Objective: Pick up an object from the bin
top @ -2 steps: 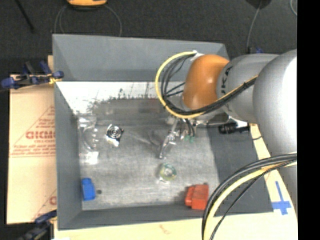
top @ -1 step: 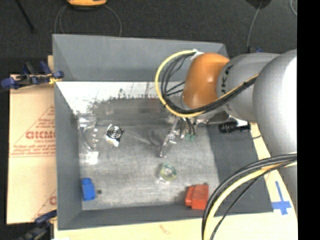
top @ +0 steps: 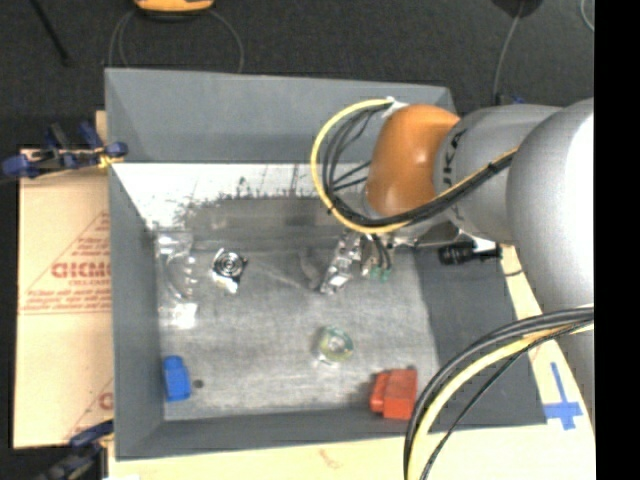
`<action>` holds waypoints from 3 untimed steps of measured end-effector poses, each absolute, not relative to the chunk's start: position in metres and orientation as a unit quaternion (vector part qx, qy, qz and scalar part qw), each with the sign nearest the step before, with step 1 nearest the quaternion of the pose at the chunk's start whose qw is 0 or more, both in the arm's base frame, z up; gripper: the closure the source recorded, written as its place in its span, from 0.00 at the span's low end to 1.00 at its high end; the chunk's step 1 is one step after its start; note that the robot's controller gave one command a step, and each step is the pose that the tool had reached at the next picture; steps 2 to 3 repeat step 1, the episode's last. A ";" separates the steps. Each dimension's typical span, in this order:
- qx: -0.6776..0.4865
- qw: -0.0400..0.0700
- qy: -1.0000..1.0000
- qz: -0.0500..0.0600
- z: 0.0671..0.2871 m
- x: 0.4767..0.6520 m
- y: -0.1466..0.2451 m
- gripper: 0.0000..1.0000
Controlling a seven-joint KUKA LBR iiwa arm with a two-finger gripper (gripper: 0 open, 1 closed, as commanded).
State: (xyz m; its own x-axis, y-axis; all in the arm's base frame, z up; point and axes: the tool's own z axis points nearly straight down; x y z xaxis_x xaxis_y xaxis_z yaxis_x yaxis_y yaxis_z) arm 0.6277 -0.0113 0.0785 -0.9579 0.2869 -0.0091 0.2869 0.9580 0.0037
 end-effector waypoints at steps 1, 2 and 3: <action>0.144 0.006 0.990 0.001 0.151 0.630 -0.012 1.00; 0.144 0.006 0.990 0.001 0.151 0.630 -0.012 1.00; 0.144 0.006 0.990 0.001 0.151 0.630 -0.012 1.00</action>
Offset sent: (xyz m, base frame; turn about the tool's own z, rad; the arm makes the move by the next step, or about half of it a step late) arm -0.0002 0.0000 0.0664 0.0000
